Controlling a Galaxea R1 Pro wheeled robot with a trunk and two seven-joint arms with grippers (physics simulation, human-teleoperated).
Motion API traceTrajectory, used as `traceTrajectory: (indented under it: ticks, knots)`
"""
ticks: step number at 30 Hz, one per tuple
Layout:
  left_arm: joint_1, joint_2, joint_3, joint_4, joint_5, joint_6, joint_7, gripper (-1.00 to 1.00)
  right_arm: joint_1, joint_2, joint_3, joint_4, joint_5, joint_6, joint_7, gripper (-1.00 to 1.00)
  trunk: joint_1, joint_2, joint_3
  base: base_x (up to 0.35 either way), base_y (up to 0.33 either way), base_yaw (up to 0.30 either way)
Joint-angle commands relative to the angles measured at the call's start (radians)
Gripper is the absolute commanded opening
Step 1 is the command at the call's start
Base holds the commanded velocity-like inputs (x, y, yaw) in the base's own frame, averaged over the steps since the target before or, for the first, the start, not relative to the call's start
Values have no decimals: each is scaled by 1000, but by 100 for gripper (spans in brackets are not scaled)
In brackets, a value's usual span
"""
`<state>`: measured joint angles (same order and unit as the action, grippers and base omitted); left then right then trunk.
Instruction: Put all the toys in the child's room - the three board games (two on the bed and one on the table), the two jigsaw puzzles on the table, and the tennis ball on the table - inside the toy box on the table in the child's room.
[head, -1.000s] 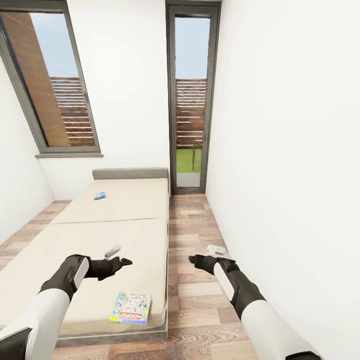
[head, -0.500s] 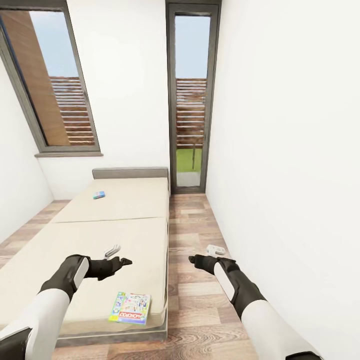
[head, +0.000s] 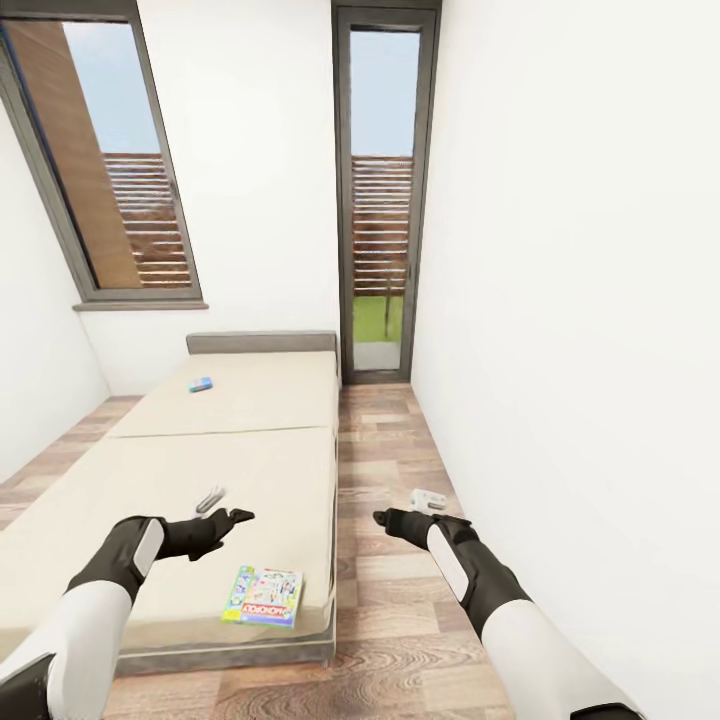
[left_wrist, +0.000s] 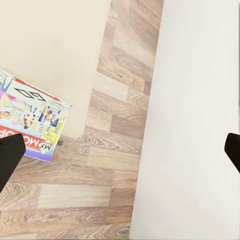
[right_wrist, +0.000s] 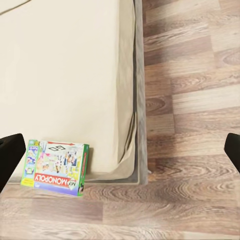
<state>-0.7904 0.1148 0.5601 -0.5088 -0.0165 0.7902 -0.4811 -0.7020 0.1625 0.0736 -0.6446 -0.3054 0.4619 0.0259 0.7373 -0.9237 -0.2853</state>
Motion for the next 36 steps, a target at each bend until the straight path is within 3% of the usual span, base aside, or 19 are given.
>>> traceTrajectory:
  ticks: [1,36]
  knots:
    - [-1,-1,9,-1,-2,7,-4,100,-1,0,1,-1,0,4,2,100,4,-8,-5,-25,0,0]
    - [-1,5,26,44,0,-21,-16,100,-1,5,5,-1,0,-3,-7,100,138,-253,-114,-2,0,0]
